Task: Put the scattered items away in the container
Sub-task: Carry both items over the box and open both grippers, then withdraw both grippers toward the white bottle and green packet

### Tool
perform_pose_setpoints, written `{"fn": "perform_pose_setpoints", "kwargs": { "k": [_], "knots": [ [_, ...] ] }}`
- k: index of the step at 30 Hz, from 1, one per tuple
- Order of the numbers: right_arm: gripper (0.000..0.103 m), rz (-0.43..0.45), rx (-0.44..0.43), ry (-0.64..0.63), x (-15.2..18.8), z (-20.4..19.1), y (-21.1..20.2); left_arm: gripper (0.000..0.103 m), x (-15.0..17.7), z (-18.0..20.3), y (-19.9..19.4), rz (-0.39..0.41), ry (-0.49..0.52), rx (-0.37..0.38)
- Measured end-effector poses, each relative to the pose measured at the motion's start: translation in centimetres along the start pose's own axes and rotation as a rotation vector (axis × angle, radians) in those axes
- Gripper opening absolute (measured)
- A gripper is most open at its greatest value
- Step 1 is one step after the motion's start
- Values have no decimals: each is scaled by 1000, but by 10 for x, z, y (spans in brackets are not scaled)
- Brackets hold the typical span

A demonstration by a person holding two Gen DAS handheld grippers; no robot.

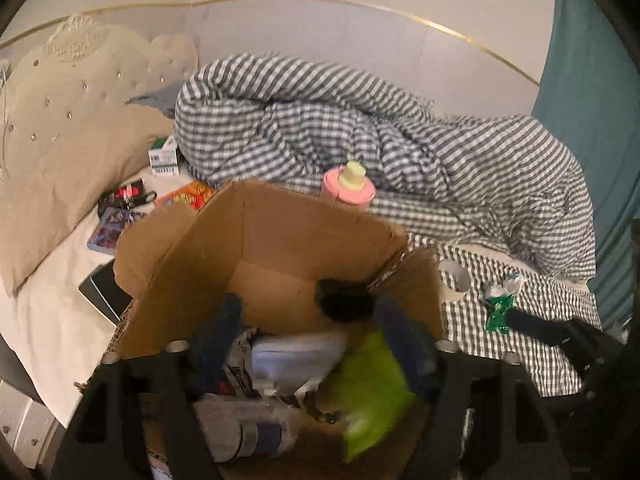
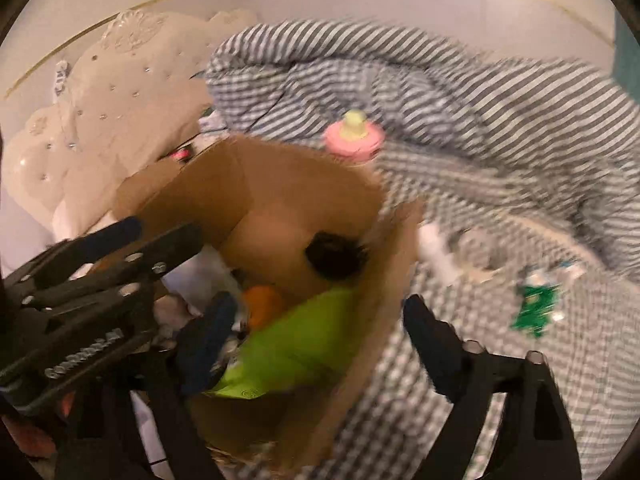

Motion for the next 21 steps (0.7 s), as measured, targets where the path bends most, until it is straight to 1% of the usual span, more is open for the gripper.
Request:
{"fn": "perform_pose_setpoints", "kwargs": {
  "k": [1,3,5,8,13,15,18,21],
  "knots": [
    [89,9,13,10,-1,8,-5,86,-2,3,-2,12,9,-4],
    [89,16,20,42,2,26,-13,86,-3,14,-4,24,27,1],
    [89,23,34,74,8,48,-21,88,-1,25,-5,18,34,3],
    [89,23,85,135,23,91,-33,91,6,43,-5,9,47,15],
    [89,13,153,266,60,170,-54,92,29,86,-2,-17,82,48],
    [89,10,175,307,74,194,-65,92,40,106,-3,-25,100,63],
    [89,5,202,352,97,225,-81,95,53,131,-6,-31,117,78],
    [89,13,223,377,114,243,-96,95,68,157,-12,-32,137,92]
  ]
}}
Point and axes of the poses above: each gripper's, at about its wrist camera, not at the fingertips, and y roughly the way its jaws point, z to its right, x to its underside, the point moved 10 cm from there along y, roughly the way its jaws point, and after that the axes turned 12 degrees about x, right-handed, at the moved point
